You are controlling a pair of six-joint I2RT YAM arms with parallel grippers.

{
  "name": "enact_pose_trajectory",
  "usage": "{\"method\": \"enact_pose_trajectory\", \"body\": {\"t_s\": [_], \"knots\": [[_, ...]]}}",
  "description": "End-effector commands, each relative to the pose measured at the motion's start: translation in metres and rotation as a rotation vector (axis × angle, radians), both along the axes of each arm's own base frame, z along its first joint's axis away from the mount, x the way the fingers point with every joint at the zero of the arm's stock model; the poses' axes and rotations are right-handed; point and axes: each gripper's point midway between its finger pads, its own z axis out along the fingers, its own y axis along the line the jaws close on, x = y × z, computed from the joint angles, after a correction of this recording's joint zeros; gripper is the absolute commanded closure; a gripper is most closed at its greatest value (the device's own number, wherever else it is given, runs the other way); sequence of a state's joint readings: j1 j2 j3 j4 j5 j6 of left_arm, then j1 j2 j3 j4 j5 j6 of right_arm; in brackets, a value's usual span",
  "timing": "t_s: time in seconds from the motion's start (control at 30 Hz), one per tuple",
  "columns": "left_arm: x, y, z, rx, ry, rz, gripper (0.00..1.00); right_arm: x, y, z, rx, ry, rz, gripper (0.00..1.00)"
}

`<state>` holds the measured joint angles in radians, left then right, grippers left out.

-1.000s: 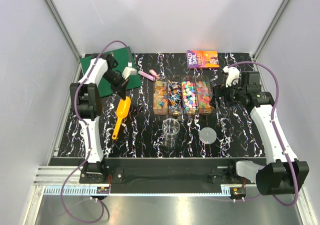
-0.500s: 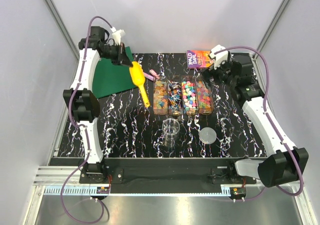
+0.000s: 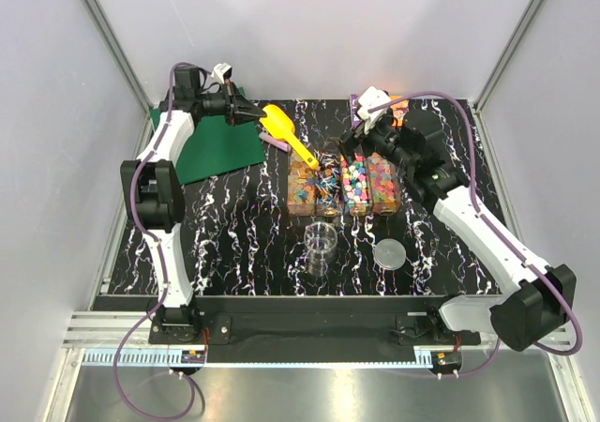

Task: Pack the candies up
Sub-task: Pick up the spatula from the center of the board.

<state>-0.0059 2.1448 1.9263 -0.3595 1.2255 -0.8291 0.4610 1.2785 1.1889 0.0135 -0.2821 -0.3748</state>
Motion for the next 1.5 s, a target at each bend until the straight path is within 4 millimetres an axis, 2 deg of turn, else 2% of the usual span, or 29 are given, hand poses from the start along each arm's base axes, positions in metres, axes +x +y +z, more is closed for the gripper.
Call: {"method": "enact_pose_trajectory", "body": {"t_s": [0.0,0.13,0.27,0.3,0.37,0.53,0.7,0.8,1.13,1.33,1.47], "knots": [[-0.016,-0.004,0.046,-0.089,0.025,-0.016,1.00,-0.015,0.027,0.039,0.109,-0.069,0.087,0.06],[-0.017,-0.005,0.042,-0.080,0.027,-0.009,1.00,-0.033,0.045,0.037,0.098,-0.029,0.186,0.05],[-0.015,-0.004,0.041,-0.047,0.012,0.025,1.00,-0.037,0.058,0.031,0.058,0.097,0.210,0.08],[-0.014,-0.003,0.040,-0.040,0.019,0.038,1.00,-0.035,0.062,0.023,0.043,0.134,0.213,0.08],[-0.014,-0.003,0.038,-0.029,0.015,0.047,1.00,-0.034,0.068,0.018,0.021,0.157,0.209,0.09],[-0.016,-0.002,0.032,-0.006,0.066,0.081,1.00,-0.031,0.079,0.003,-0.061,0.140,0.178,0.09],[-0.019,-0.005,0.029,0.004,0.104,0.090,1.00,-0.033,0.099,-0.015,-0.103,0.083,0.147,0.10],[-0.021,-0.007,0.028,0.001,0.118,0.089,1.00,-0.026,0.106,-0.023,-0.137,0.050,0.099,0.10],[-0.027,-0.004,0.025,-0.012,0.143,0.080,1.00,-0.011,0.106,-0.033,-0.157,0.046,0.044,0.08],[-0.026,0.000,0.027,-0.012,0.132,0.090,1.00,-0.011,0.107,-0.051,-0.168,0.087,0.042,0.08],[-0.028,-0.001,0.030,-0.010,0.122,0.087,1.00,-0.009,0.103,-0.061,-0.175,0.109,0.016,0.12]]}}
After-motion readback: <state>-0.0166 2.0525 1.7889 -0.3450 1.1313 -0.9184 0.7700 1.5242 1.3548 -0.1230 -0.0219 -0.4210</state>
